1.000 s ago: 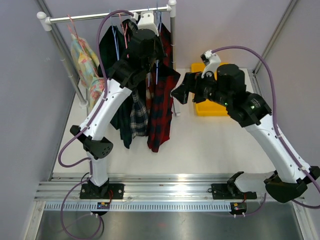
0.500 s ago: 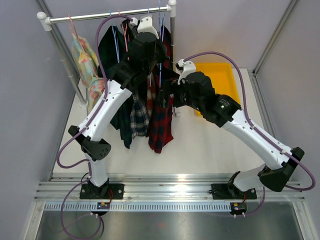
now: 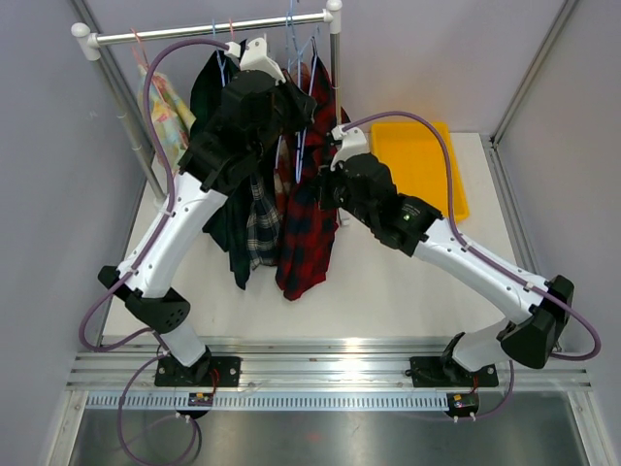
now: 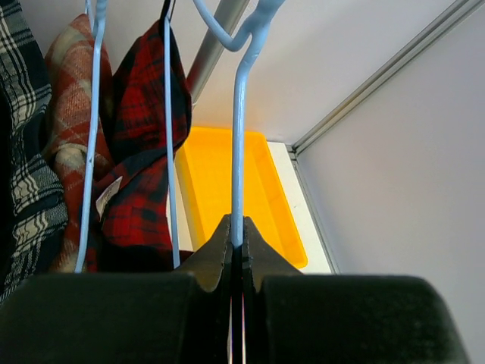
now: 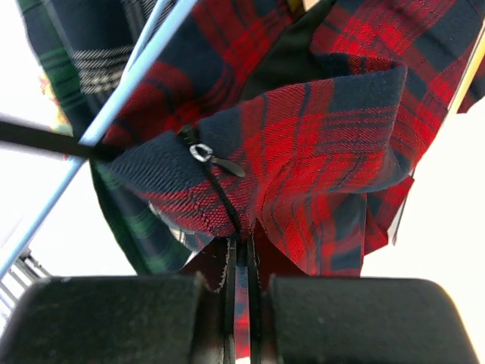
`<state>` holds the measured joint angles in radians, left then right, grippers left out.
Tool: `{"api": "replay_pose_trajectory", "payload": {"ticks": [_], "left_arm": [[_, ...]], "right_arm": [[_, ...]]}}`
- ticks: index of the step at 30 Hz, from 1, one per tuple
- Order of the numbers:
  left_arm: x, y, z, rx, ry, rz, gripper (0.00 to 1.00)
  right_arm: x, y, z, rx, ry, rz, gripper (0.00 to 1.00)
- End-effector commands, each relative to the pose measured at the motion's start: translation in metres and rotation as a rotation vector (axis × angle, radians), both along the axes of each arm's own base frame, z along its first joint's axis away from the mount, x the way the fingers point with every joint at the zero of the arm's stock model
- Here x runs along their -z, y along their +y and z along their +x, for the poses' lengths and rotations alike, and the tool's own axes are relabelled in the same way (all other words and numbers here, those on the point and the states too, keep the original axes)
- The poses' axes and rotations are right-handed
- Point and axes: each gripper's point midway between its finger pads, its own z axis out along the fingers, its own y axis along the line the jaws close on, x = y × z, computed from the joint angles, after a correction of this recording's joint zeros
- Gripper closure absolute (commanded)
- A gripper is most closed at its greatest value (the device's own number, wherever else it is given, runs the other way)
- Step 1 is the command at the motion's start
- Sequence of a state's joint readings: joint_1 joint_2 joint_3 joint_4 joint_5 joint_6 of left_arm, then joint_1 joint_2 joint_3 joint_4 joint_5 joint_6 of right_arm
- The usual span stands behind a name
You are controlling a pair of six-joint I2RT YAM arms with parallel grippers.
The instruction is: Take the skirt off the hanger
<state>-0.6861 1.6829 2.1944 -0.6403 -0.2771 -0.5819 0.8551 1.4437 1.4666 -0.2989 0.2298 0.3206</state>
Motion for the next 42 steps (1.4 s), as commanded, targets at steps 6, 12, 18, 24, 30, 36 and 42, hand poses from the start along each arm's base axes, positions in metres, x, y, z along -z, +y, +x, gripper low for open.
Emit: {"api": "replay_pose_trajectory", "payload": {"ticks": [6, 12, 18, 24, 30, 36, 42], "left_arm": [[-0.072, 0.008, -0.011, -0.006, -0.21, -0.152, 1.0], [-0.049, 0.007, 0.021, -0.109, -0.201, -0.096, 1.0], [-0.023, -0.004, 0.037, -0.179, -0.138, -0.184, 1.0], [-0.017, -0.011, 0.052, -0.236, -0.138, -0.181, 1.0], [-0.076, -0.005, 0.021, -0.148, -0.232, -0.17, 1.0], [-0.096, 0.022, -0.047, -0.046, -0.213, -0.134, 1.0], [-0.049, 0.031, -0.113, 0.077, -0.023, -0.022, 1.0]], "right_arm": [[-0.07, -0.028, -0.058, 0.013, -0.133, 0.118, 1.0], [-0.097, -0.039, -0.112, -0.089, -0.131, 0.18, 1.0], [-0.099, -0.029, -0.153, -0.277, -0.08, 0.153, 1.0], [-0.086, -0.019, -0.181, -0.352, -0.042, 0.105, 1.0], [-0.032, -0.038, -0.154, -0.154, -0.002, -0.016, 1.0], [0.008, -0.05, -0.118, 0.069, -0.022, -0.171, 1.0], [-0.019, -0.07, -0.053, 0.223, -0.117, -0.264, 1.0]]}}
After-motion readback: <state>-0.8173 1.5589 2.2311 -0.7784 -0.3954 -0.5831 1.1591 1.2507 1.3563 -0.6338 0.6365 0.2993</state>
